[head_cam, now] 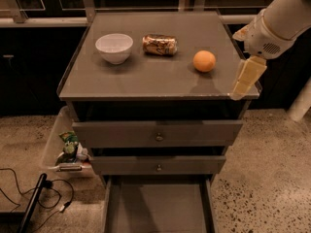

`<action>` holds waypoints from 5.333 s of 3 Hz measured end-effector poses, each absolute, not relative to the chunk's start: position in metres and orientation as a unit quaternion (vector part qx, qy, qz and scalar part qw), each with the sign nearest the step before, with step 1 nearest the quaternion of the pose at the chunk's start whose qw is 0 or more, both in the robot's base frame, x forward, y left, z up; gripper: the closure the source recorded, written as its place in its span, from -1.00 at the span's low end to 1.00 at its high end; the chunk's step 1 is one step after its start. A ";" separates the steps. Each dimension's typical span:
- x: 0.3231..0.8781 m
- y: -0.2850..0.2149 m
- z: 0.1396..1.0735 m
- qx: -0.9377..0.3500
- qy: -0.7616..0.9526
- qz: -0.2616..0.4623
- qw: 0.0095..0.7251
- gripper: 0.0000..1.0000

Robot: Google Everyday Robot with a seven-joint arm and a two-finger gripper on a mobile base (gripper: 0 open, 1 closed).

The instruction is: Place orange into bottom drawer

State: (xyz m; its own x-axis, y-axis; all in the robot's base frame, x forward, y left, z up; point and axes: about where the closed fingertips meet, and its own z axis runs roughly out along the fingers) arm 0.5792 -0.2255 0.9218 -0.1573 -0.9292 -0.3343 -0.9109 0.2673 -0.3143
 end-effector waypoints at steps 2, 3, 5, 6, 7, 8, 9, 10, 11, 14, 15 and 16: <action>0.603 -0.230 0.909 -0.579 0.769 0.008 0.271 -1.00; 0.635 -0.235 0.897 -0.547 0.776 0.041 0.311 -1.00; 0.686 -0.233 0.881 -0.498 0.769 0.139 0.376 -1.00; 0.699 -0.216 0.880 -0.493 0.753 0.190 0.392 -1.00; 0.707 -0.201 0.876 -0.492 0.742 0.228 0.394 -1.00; 0.712 -0.189 0.869 -0.495 0.738 0.250 0.385 -1.00; 0.713 -0.188 0.869 -0.495 0.737 0.251 0.385 -0.88; 0.713 -0.188 0.869 -0.495 0.737 0.251 0.385 -0.52; 0.713 -0.188 0.869 -0.495 0.737 0.251 0.385 -0.05; 0.713 -0.188 0.869 -0.496 0.737 0.251 0.385 1.00; 0.713 -0.186 0.868 -0.496 0.736 0.252 0.385 1.00; 0.696 -0.181 0.876 -0.513 0.719 0.259 0.391 1.00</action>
Offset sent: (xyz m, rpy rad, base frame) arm 0.0636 -0.0166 -0.0295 0.2676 -0.0567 -0.0996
